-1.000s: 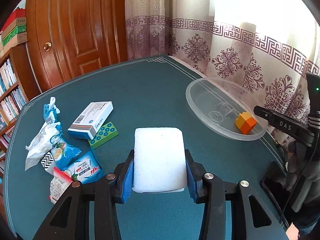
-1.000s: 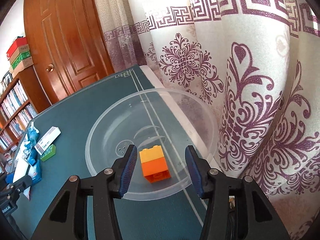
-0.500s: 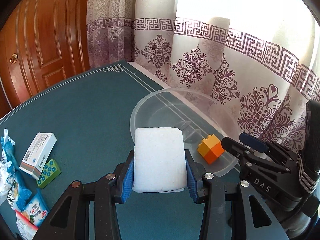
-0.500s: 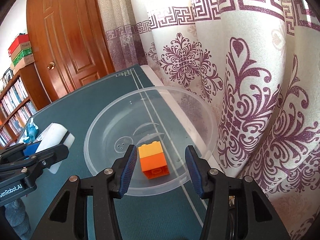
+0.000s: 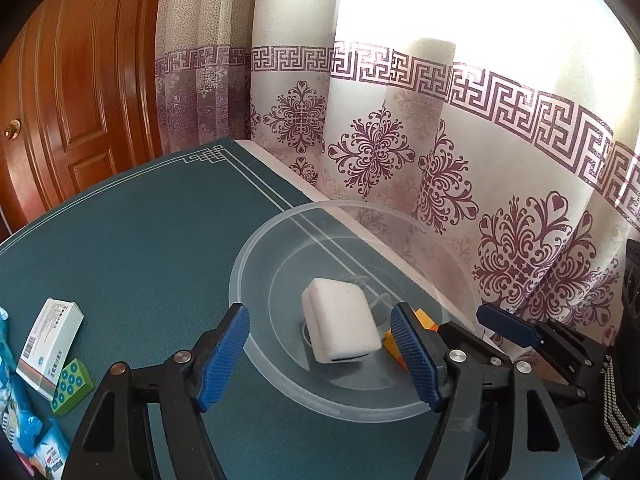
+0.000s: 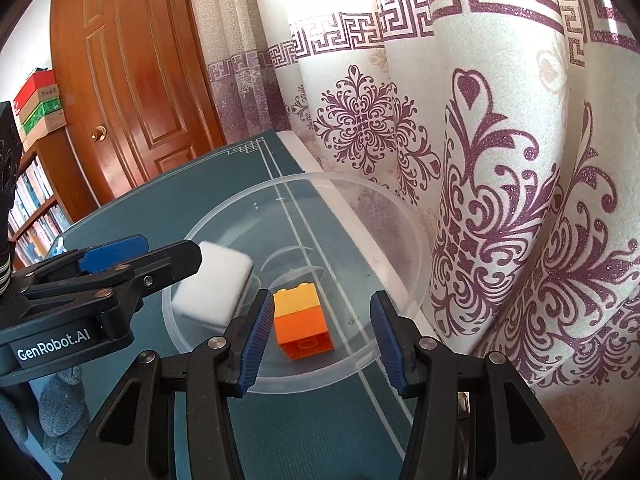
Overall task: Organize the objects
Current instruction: 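Release the block into the clear bowl with the right tool while the left tool carries the sponge, then release the white sponge into the clear bowl with the left tool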
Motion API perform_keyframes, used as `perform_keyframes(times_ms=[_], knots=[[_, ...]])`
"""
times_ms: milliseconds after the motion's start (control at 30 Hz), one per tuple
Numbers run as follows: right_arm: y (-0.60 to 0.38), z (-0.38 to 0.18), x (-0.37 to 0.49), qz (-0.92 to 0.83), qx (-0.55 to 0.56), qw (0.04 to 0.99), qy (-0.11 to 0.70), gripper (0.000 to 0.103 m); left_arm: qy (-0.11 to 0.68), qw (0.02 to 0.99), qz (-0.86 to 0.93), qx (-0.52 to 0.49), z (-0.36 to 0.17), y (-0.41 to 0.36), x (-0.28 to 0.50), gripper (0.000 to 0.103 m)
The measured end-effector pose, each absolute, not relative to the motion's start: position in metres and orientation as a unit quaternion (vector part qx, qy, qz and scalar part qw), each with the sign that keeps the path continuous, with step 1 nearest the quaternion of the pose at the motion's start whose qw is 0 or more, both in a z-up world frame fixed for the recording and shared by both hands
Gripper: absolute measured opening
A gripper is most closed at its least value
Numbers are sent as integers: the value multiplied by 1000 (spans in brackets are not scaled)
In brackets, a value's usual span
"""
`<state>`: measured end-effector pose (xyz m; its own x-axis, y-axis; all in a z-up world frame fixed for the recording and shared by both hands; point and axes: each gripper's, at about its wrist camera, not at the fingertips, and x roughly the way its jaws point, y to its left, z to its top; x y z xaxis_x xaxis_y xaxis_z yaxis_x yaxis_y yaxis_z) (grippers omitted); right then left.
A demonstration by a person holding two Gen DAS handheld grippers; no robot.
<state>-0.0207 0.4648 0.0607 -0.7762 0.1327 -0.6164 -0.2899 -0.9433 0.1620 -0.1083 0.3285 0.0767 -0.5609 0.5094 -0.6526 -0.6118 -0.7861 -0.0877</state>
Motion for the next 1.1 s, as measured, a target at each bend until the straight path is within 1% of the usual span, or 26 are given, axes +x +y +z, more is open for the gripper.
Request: perform_keyframes(times_ms=[167, 467, 600, 700, 800, 967, 1100], knots=[[461, 60, -22, 935, -316, 110, 122, 52, 81, 296, 890, -338, 76, 318, -103, 82], [450, 66, -19, 939, -309, 101, 114, 52, 86, 261, 904, -328, 81, 297, -88, 95], [443, 70, -17, 942, -304, 95, 110, 52, 86, 249, 907, -327, 82, 287, -81, 97], [438, 72, -15, 943, -300, 90, 109, 55, 88, 238, 911, -327, 83, 278, -76, 99], [432, 73, -14, 944, -300, 84, 107, 56, 89, 227, 913, -326, 83, 268, -72, 101], [418, 74, -12, 946, -300, 72, 101, 57, 91, 201, 919, -328, 81, 251, -66, 102], [406, 75, -11, 947, -300, 62, 96, 61, 89, 185, 922, -330, 79, 235, -62, 102]])
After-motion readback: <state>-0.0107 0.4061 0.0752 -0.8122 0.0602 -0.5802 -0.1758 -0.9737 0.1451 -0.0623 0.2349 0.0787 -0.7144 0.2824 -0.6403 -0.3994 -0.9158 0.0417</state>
